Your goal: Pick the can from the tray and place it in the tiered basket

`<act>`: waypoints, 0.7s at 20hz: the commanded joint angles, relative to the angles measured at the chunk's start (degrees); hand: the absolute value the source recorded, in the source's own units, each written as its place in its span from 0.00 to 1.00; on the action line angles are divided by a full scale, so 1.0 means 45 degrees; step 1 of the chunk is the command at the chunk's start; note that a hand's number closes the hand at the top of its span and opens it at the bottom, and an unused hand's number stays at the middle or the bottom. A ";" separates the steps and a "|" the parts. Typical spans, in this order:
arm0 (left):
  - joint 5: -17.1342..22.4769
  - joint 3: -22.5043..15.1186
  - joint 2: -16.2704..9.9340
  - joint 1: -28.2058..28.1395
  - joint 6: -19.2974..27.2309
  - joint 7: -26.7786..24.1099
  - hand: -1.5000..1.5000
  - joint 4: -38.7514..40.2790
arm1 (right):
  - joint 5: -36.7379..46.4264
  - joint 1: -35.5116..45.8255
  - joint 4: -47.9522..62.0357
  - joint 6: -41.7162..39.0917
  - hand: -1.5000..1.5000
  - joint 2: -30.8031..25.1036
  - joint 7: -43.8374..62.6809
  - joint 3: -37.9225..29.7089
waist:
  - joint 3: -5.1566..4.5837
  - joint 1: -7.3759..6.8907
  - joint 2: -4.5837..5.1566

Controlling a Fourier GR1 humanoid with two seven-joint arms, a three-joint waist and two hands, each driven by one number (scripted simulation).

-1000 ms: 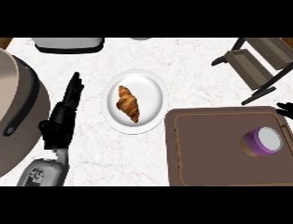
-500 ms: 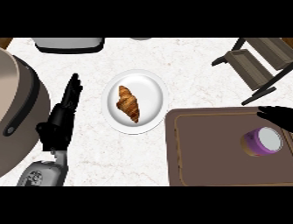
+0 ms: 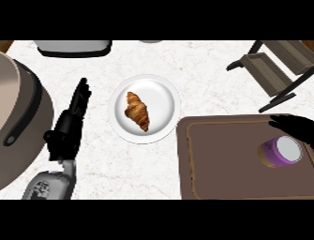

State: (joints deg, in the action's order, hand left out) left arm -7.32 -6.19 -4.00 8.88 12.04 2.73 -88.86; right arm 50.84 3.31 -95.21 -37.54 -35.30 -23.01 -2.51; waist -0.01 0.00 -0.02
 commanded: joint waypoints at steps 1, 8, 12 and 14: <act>-0.0085 0.0082 -0.0164 0.0200 -0.0193 0.1405 0.50 -0.1096 | 0.0513 -0.0459 0.0073 0.0320 0.00 0.0621 -0.0152 0.0384 | 0.0005 -0.0001 -0.0007; -0.0144 0.0423 0.0379 0.0359 -0.0175 -0.0629 0.50 0.0911 | 0.1084 0.0353 0.1428 0.0712 0.00 0.1095 -0.0582 0.0480 | 0.0002 0.0000 0.0013; -0.0188 0.0166 0.0323 -0.0592 -0.0426 -0.0116 0.50 -0.0219 | 0.0678 -0.0879 -0.0044 0.0056 0.00 0.1003 -0.0612 -0.0068 | 0.0001 0.0043 -0.0012; -0.0168 0.0394 0.0226 -0.0688 -0.0516 -0.0755 0.50 0.0115 | 0.1275 0.0081 0.1640 0.0839 0.00 0.1625 -0.0595 0.0450 | 0.0002 -0.0013 0.0003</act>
State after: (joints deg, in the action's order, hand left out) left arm -8.10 -4.69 -2.75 7.90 10.55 1.31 -88.21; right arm 55.20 3.85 -89.77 -34.93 -30.27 -25.25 -1.33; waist -0.01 -0.01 -0.02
